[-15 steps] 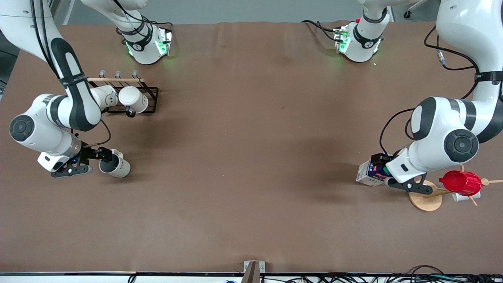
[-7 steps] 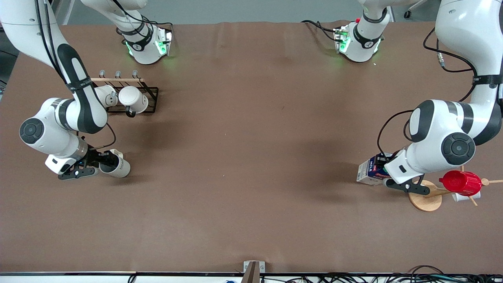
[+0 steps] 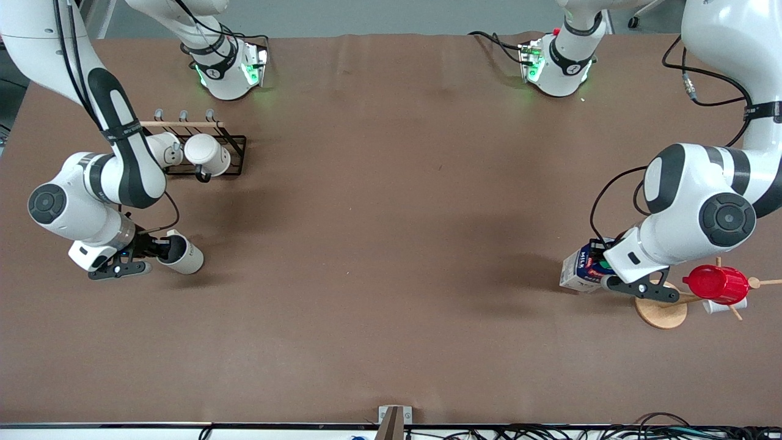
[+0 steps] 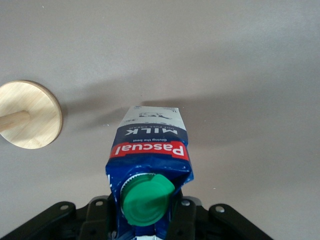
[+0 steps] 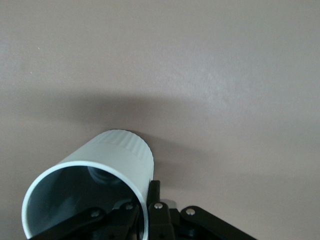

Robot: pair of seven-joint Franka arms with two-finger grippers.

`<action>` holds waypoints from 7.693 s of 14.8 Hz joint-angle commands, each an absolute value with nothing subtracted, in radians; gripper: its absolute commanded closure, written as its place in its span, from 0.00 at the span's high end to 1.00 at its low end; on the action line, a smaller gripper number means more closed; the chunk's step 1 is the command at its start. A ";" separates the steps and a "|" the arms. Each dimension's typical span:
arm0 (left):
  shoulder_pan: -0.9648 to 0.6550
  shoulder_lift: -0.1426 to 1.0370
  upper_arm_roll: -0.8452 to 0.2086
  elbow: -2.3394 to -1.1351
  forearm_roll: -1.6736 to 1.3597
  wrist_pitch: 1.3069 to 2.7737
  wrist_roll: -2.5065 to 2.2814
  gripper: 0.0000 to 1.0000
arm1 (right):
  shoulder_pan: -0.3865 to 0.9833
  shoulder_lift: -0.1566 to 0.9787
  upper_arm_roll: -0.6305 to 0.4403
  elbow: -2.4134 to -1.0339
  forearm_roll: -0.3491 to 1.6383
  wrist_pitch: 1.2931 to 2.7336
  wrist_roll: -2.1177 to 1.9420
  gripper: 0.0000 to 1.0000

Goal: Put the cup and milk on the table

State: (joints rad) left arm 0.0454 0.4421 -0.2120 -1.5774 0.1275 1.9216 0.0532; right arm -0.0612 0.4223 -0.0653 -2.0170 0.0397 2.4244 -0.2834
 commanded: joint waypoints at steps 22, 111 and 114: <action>-0.126 0.468 -0.391 -1.448 0.123 1.868 -0.583 0.31 | 0.661 0.575 -0.058 -1.663 0.123 2.292 0.916 0.00; 0.046 -0.058 -0.183 -1.563 -0.015 1.548 -0.020 1.00 | -0.014 0.029 -0.011 -1.424 -0.026 1.439 0.060 1.00; 0.046 -0.058 -0.183 -1.563 -0.015 1.548 -0.026 1.00 | -0.014 0.029 -0.011 -1.424 -0.026 1.433 0.060 1.00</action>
State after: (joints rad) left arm 0.0484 -0.0653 -0.1870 -1.5830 0.0030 1.5516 -0.0324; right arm -0.0052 0.0186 -0.0203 -1.4469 -0.0188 1.4513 0.0645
